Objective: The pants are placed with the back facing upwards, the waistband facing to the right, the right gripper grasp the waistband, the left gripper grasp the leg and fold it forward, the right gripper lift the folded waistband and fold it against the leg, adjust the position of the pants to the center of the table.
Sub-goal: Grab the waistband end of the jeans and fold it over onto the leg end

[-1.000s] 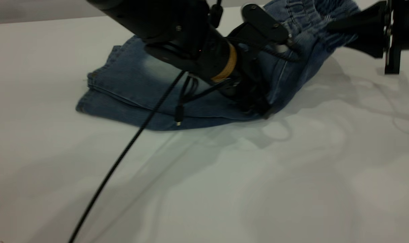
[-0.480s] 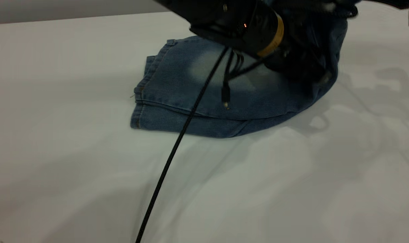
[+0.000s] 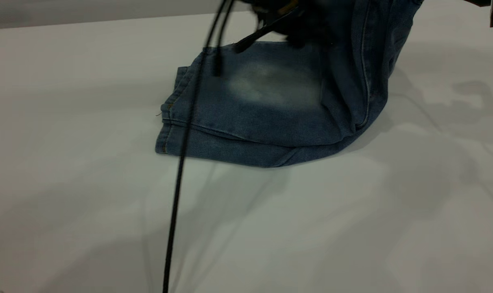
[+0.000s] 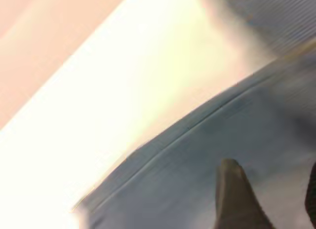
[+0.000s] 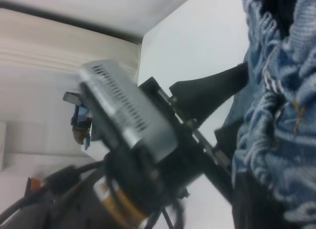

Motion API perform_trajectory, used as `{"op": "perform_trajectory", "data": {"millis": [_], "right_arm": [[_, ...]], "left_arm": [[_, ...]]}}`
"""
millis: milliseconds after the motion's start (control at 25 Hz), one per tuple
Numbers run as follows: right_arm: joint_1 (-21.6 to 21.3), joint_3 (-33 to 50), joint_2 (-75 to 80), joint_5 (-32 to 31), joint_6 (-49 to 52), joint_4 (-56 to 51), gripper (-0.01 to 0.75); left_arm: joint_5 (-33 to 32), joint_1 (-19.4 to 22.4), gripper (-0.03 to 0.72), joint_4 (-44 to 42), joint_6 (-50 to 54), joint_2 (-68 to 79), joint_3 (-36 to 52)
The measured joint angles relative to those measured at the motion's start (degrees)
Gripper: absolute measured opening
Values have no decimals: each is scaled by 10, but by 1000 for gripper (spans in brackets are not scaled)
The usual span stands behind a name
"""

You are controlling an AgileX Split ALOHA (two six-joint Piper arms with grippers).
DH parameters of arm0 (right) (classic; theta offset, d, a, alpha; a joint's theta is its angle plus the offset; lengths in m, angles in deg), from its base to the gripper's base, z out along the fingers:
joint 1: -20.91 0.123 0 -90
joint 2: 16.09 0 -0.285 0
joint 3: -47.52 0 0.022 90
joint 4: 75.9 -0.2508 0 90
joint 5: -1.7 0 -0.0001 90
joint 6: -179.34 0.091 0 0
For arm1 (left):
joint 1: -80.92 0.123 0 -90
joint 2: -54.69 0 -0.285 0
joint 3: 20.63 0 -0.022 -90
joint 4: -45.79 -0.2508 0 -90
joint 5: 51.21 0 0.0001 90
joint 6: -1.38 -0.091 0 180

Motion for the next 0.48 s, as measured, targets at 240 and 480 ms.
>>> {"op": "perform_trajectory", "data": {"millis": [240,480], "right_arm": [[0,0,-4,2,1,-12,90],[0,0,-5,2,2,-13,90]], "left_arm": [[-38,51,184,212,-212,-2,4],[-65,107,164,439,-458,-2,4]]}}
